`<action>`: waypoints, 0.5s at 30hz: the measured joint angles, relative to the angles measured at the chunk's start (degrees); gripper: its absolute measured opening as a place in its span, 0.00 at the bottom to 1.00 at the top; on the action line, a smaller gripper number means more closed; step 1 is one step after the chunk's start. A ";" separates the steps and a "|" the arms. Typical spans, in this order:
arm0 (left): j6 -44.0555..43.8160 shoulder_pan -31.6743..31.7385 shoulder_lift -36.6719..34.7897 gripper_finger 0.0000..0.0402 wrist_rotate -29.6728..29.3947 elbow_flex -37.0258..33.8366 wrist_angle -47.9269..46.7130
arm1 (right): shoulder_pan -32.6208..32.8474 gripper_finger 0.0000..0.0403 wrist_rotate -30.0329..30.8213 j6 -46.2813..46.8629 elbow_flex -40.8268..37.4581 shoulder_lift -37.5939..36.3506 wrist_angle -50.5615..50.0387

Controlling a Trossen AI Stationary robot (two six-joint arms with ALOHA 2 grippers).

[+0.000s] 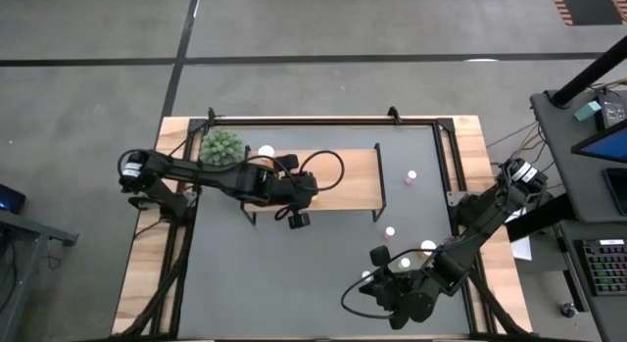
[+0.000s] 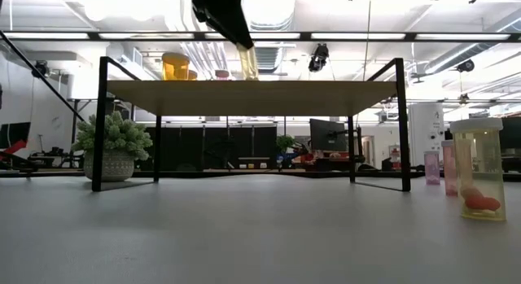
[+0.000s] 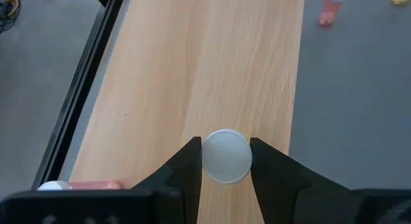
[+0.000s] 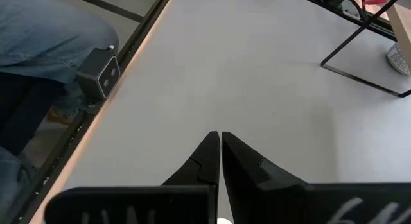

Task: Pick and place medicine bottles onto shelf by color
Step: Put the top yellow pill bottle on the shelf

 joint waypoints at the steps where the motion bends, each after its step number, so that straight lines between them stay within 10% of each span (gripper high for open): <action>1: 0.02 0.01 0.30 0.24 0.00 0.00 -0.02 | 0.00 0.02 0.00 0.00 0.00 0.00 0.00; 15: -0.13 0.02 0.63 0.31 -0.02 -0.03 0.28 | 0.00 0.02 0.01 0.55 0.00 0.00 0.00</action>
